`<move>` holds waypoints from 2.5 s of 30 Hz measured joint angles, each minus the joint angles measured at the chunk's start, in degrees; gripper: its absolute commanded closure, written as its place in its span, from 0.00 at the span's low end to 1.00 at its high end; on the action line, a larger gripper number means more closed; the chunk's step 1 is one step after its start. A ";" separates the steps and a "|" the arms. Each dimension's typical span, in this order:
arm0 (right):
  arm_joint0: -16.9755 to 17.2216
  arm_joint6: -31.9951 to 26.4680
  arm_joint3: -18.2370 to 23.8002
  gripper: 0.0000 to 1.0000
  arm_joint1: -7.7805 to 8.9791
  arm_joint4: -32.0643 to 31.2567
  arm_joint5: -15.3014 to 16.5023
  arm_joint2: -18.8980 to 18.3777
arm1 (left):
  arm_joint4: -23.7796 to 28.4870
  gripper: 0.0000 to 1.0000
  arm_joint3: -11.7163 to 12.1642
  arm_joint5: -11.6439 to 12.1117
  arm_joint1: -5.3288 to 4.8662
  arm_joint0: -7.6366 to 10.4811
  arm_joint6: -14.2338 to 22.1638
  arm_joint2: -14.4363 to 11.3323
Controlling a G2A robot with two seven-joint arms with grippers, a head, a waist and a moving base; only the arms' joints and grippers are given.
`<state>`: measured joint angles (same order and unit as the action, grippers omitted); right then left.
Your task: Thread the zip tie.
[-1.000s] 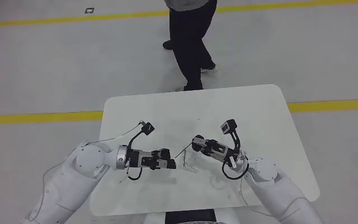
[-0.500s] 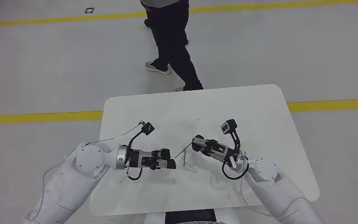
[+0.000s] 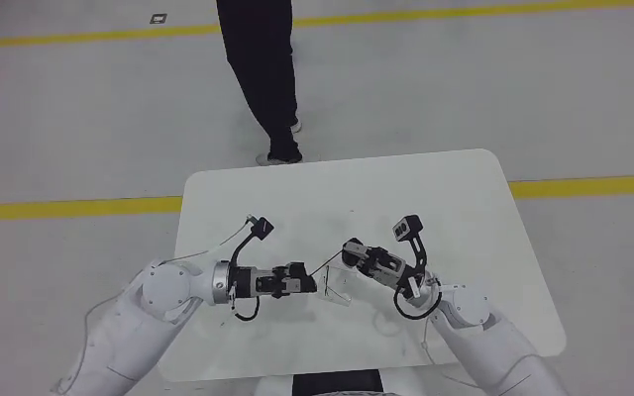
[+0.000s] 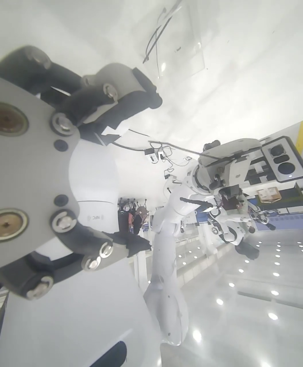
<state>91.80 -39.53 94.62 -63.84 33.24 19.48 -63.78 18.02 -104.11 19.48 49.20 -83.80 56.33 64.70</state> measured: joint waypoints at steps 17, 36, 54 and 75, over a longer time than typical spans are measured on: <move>0.43 1.44 -1.43 1.00 -1.10 1.34 0.00 1.19 | 2.89 0.00 0.74 0.00 1.21 -1.33 -0.79 -1.34; 0.43 1.44 -1.43 1.00 -1.11 1.34 0.00 1.19 | 2.89 0.00 0.74 0.00 1.21 -1.33 -0.79 -1.34; 0.43 1.44 -1.43 1.00 -1.11 1.34 0.00 1.19 | 5.46 0.00 0.38 0.00 1.75 -1.53 -3.67 -1.73; 0.43 1.62 -1.33 1.00 -1.13 1.32 -0.10 1.25 | 10.59 0.00 6.19 0.00 5.13 -1.84 -1.85 -1.02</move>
<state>92.23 -37.91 93.29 -64.97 34.56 19.38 -62.53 28.61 -97.92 19.48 54.33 -85.64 54.48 63.69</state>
